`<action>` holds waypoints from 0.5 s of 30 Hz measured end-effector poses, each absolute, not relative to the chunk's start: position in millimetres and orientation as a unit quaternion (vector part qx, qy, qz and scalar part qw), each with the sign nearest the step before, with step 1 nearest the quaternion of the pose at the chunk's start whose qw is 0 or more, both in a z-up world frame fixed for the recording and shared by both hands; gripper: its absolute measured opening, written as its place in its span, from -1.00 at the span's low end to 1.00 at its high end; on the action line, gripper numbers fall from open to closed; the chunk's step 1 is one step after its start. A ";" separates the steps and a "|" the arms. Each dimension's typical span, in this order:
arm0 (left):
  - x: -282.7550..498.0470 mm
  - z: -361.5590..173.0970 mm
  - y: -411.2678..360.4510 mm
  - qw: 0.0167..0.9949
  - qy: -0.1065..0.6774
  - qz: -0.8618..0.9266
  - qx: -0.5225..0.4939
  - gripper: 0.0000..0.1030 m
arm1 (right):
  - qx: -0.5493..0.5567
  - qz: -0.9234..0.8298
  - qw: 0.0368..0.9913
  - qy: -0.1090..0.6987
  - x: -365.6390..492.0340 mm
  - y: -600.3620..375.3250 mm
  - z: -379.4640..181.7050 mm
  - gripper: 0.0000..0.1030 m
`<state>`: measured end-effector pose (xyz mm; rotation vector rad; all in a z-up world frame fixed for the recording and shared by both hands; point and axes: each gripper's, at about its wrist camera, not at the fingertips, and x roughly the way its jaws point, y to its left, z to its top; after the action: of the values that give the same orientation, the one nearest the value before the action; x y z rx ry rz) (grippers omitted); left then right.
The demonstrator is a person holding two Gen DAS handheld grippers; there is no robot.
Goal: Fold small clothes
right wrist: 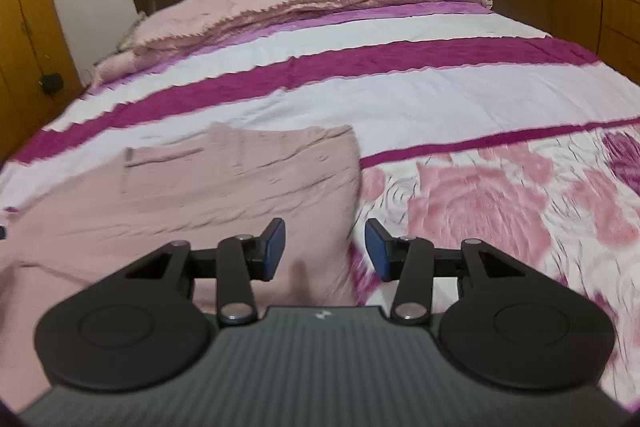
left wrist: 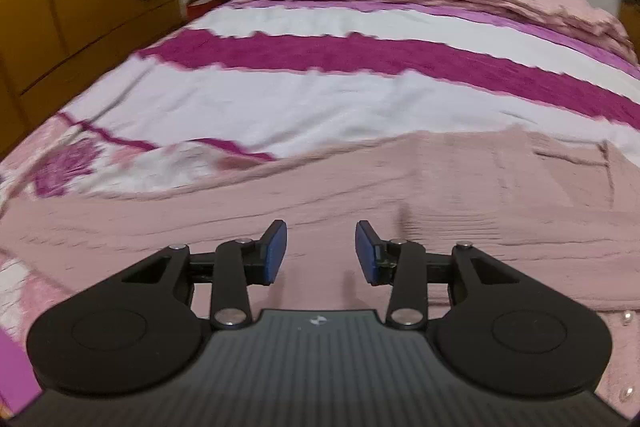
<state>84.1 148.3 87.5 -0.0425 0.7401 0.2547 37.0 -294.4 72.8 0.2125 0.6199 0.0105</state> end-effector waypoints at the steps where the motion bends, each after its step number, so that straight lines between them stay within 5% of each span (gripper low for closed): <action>1: 78.8 89.9 155.9 0.923 0.361 0.134 -0.025 -0.10 | 0.109 0.011 0.946 0.304 29.4 -292.8 75.8 -0.09; 15: 9.5 92.2 212.8 0.903 0.382 0.180 -0.084 -0.02 | 0.135 0.077 0.942 0.297 -35.9 -236.1 79.2 -0.09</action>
<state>9.5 212.8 92.2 -0.1744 0.7900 0.3721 -35.9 -236.1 79.2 0.2749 0.6052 0.1577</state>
